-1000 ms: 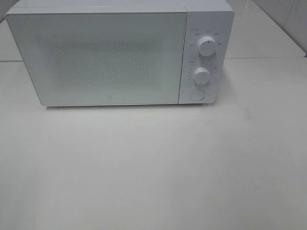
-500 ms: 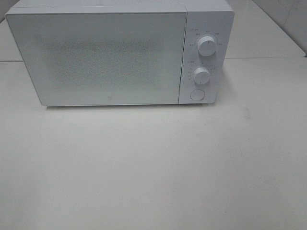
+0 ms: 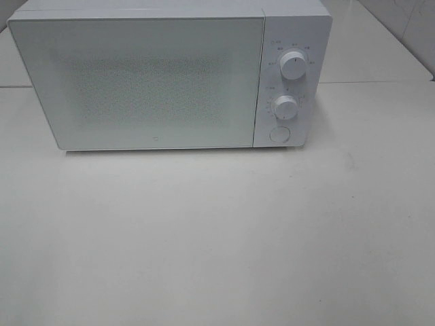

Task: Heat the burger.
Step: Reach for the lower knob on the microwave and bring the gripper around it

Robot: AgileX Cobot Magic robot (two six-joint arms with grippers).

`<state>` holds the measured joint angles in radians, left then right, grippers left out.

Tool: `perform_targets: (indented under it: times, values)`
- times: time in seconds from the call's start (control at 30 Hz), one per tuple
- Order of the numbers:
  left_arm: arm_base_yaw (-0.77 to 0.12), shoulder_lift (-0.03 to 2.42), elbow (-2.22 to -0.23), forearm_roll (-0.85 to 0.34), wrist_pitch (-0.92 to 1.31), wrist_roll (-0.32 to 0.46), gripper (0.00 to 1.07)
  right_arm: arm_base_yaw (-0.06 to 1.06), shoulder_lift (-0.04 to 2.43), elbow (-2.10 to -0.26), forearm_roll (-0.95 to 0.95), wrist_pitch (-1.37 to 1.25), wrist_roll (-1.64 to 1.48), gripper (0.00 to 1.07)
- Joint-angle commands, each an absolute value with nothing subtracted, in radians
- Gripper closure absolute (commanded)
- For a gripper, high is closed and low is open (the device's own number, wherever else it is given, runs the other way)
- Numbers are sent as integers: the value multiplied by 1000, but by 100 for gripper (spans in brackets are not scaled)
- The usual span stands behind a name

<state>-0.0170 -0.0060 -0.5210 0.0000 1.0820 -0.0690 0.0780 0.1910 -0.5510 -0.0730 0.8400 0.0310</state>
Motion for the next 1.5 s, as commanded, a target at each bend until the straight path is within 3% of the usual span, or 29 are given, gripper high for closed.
perform_targets:
  times: [0.03, 0.33, 0.83, 1.5]
  values:
    - [-15, -27, -520, 0, 1070, -71, 6, 72, 244, -557, -77, 743, 43, 32]
    - [-15, -27, -520, 0, 1070, -71, 6, 72, 338, -557, -59, 608, 42, 32]
    - [-15, -27, -520, 0, 1070, -71, 6, 72, 703, -557, -107, 308, 61, 32]
    - [-15, -27, -520, 0, 1070, -71, 6, 72, 1071, -376, -109, -605, 144, 32]
